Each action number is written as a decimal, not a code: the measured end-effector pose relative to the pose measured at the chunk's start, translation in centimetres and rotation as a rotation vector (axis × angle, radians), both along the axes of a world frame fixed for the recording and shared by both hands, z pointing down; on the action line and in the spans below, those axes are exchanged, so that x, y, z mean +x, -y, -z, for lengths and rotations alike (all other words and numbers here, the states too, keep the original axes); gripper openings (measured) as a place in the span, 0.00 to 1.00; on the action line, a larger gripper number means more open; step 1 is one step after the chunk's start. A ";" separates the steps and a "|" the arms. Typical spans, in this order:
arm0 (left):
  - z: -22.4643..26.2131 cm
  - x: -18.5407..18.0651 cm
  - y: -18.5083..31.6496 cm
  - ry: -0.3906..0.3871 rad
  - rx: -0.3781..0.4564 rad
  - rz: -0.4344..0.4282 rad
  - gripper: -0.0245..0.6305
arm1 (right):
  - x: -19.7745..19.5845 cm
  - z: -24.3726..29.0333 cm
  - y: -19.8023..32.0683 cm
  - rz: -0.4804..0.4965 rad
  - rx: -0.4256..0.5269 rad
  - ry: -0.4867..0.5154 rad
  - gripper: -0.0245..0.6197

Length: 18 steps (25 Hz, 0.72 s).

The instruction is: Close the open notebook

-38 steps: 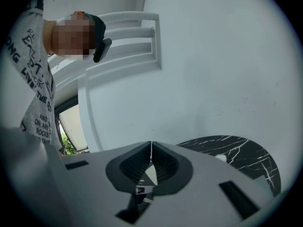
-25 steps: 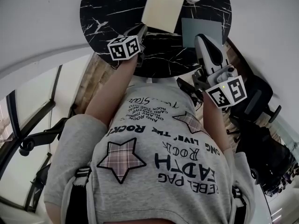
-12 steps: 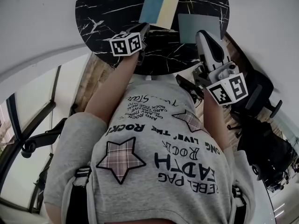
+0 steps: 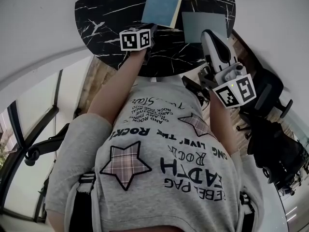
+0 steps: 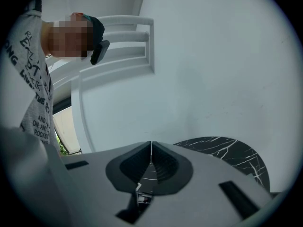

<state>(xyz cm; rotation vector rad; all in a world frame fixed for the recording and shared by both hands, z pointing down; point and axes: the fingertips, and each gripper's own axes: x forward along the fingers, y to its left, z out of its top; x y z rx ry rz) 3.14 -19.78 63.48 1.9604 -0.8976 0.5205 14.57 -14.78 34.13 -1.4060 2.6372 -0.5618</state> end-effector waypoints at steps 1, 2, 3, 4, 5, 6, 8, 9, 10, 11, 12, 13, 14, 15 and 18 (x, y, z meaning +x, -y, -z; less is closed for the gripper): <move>-0.2 0.0 0.0 0.011 -0.010 -0.009 0.10 | 0.0 0.1 0.0 -0.004 0.002 0.000 0.06; -0.5 0.0 -0.1 0.020 -0.022 -0.015 0.11 | 0.0 0.1 0.0 -0.007 0.004 0.000 0.06; -0.7 0.1 -0.1 0.022 -0.038 -0.021 0.11 | 0.1 0.2 0.0 -0.010 0.005 0.000 0.06; -0.9 0.2 -0.2 0.015 -0.062 -0.025 0.11 | 0.1 0.2 0.0 -0.012 0.005 -0.001 0.06; -1.2 0.4 -0.4 -0.001 -0.091 -0.027 0.11 | 0.1 0.2 0.1 -0.014 0.005 -0.001 0.06; -1.4 0.5 -0.5 -0.024 -0.122 -0.023 0.10 | 0.1 0.2 0.0 -0.015 0.006 -0.002 0.06; -1.6 0.7 -0.6 -0.059 -0.159 -0.004 0.09 | 0.1 0.3 -0.1 -0.016 0.008 -0.004 0.06; -1.6 0.7 -0.6 -0.060 -0.158 -0.002 0.09 | 0.1 0.3 -0.1 -0.017 0.010 -0.004 0.06; -1.5 0.7 -0.6 -0.052 -0.148 -0.008 0.09 | 0.1 0.3 -0.1 -0.018 0.011 -0.004 0.06; -1.4 0.7 -0.6 -0.043 -0.132 -0.017 0.08 | 0.1 0.3 -0.1 -0.018 0.011 -0.004 0.06; -1.1 0.7 -0.6 -0.038 -0.118 -0.024 0.08 | 0.1 0.3 -0.1 -0.019 0.011 -0.004 0.06; -0.8 0.7 -0.6 -0.039 -0.107 -0.027 0.08 | 0.2 0.4 0.0 -0.019 0.012 -0.005 0.06; -0.5 0.7 -0.6 -0.043 -0.099 -0.026 0.07 | 0.2 0.4 0.0 -0.020 0.012 -0.005 0.06; -0.1 0.7 -0.5 -0.048 -0.092 -0.023 0.06 | 0.2 0.4 0.0 -0.020 0.012 -0.005 0.06; 0.9 0.4 -0.4 -0.056 -0.068 -0.016 0.05 | 0.1 0.6 0.1 -0.015 0.018 -0.003 0.06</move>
